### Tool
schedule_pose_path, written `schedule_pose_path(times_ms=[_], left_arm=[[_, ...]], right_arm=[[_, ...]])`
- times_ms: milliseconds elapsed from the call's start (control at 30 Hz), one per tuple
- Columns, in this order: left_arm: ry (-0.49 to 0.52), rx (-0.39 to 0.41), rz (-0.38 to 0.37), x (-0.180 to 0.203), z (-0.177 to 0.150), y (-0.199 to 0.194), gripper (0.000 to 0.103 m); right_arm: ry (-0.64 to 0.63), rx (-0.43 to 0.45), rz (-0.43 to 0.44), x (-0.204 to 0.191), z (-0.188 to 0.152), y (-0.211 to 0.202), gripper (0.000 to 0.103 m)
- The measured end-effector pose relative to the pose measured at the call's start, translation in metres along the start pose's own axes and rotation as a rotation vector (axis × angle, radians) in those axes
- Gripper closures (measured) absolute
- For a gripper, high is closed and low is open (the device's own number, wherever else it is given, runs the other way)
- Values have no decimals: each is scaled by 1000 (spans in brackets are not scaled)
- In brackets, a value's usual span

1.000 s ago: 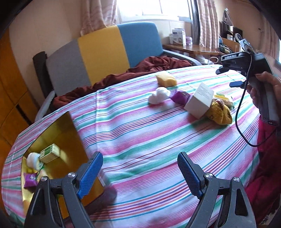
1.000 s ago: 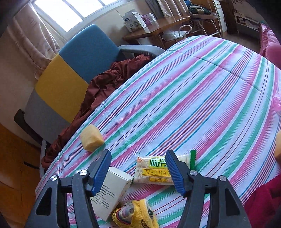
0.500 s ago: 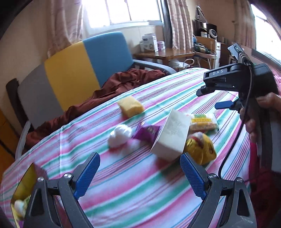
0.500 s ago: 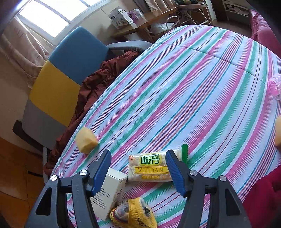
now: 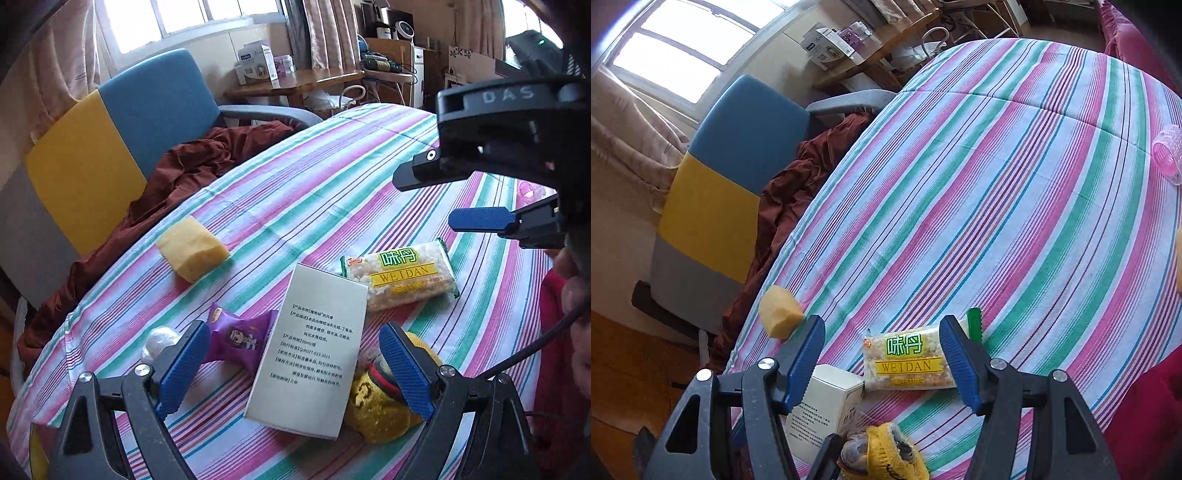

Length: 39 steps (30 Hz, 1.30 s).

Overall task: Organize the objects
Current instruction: 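Grasp the white printed box with the left gripper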

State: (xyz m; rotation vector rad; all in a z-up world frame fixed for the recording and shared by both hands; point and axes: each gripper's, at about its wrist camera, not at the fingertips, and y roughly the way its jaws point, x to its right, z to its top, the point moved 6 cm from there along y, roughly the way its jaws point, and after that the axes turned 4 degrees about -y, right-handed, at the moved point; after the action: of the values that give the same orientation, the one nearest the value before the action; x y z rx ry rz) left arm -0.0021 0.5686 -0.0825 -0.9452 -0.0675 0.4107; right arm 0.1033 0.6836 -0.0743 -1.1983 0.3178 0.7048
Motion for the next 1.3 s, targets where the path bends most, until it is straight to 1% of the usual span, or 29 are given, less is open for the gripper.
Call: schedule_pose_path(times_ms=[100, 133, 167, 200, 233, 267, 300, 367, 500, 600, 700, 733, 767, 800, 867, 933, 1000, 1033, 1067, 1167, 1300], left_arm=[[-3, -28, -5, 1, 0, 15, 10], [-22, -43, -24, 0, -1, 19, 18], [-46, -57, -48, -1, -2, 21, 40], [-88, -80, -76, -4, -6, 22, 45], [-114, -79, -73, -8, -9, 19, 49], [-127, -57, -65, -11, -12, 13, 50], [-132, -25, -61, -14, -16, 3, 51], [-154, 12, -58, -20, -26, -16, 51], [-257, 50, -36, -38, -66, -54, 51], [-322, 61, -3, -51, -101, -75, 51], [-387, 35, 5, -59, -139, -83, 51], [-403, 27, 17, -61, -150, -84, 53], [-420, 32, 20, -64, -160, -87, 53], [-422, 47, 30, -62, -165, -90, 53], [-403, 49, 48, -60, -172, -95, 53], [-390, 29, 50, -58, -177, -92, 53], [-419, -11, 33, -60, -185, -82, 53], [-437, -19, 22, -61, -189, -78, 52], [-439, 1, 21, -61, -190, -79, 52], [-430, 2, 25, -60, -191, -79, 53], [-411, 31, 30, -58, -193, -79, 52]], right_arm=[[0, -1, 4, 0, 1, 0, 37], [0, 0, 2, 0, 1, 0, 37], [0, 1, -1, 0, 1, 0, 37], [-3, 0, -3, 0, 1, 0, 37], [-2, -1, 0, 0, 1, 0, 37], [0, -1, -1, 0, 1, 0, 37], [-2, -4, -1, 0, 0, 1, 37], [-12, -12, -1, -3, -1, 3, 37], [-63, -54, 5, -12, -7, 12, 37], [-119, -95, 19, -23, -14, 19, 37], [-180, -132, 36, -36, -22, 26, 37], [-201, -150, 46, -40, -26, 28, 37], [-220, -162, 51, -44, -29, 30, 37], [-242, -170, 50, -48, -32, 31, 37], [-285, -172, 40, -54, -37, 32, 37], [-315, -175, 39, -58, -40, 32, 37], [-340, -174, 39, -62, -42, 33, 37], [-355, -171, 37, -64, -43, 32, 37], [-372, -168, 34, -66, -44, 32, 37], [-436, -164, 20, -75, -50, 33, 37], [-549, -169, -15, -88, -62, 38, 37]])
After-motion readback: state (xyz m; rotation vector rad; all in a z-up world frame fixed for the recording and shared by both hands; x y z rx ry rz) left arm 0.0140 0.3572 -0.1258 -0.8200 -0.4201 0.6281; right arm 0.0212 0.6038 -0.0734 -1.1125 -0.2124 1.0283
